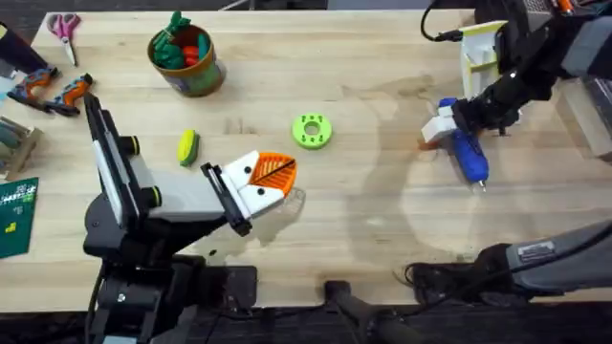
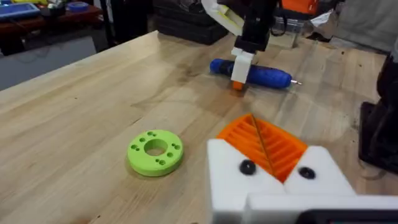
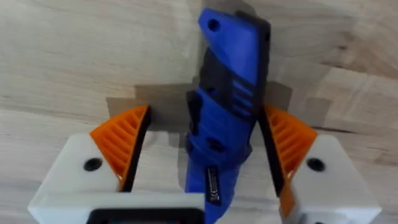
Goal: Pick up the gripper from the table and insert it into the empty holder that is missing its gripper. Then pick up a screw, insert it into the mounting hole, and use the screwdriver to tighten it. Finally, clean up the table by picking up the vegetable and placing it into the bucket.
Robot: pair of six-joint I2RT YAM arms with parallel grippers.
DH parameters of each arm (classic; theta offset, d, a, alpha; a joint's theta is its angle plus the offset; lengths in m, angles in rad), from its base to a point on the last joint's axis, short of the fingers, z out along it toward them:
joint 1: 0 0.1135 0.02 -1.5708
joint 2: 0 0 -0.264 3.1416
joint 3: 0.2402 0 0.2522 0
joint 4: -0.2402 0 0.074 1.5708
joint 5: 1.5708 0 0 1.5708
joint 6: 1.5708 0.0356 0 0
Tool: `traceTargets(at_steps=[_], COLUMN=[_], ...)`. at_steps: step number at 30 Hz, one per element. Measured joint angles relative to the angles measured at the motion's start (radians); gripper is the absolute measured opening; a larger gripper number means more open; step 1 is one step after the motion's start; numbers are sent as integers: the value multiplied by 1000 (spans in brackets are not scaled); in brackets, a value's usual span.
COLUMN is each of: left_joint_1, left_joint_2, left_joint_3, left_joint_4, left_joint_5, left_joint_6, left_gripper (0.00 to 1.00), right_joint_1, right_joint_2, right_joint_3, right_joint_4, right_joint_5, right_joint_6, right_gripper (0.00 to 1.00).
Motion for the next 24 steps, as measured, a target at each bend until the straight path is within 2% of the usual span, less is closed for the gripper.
traceTargets(at_steps=[4, 12, 13, 19, 21, 24], left_joint_1=[0, 0, 0, 0, 0, 0], left_joint_2=[0, 0, 0, 0, 0, 0], left_joint_3=[0, 0, 0, 0, 0, 0], left_joint_4=[0, 0, 0, 0, 0, 0], left_joint_5=[0, 0, 0, 0, 0, 0], left_joint_6=[0, 0, 0, 0, 0, 0], left_gripper=[4, 4, 4, 4, 4, 4], right_joint_1=[-12, -16, -16, -21, -22, -22], right_joint_2=[0, 2, 2, 7, 11, 11], right_joint_3=[0, 0, 0, 0, 0, 0], right_joint_4=[27, 35, 38, 64, 70, 70], right_joint_5=[-7, -8, -7, 9, 11, 12], right_joint_6=[57, 71, 71, 74, 80, 75], right_gripper=[994, 983, 932, 91, 21, 26])
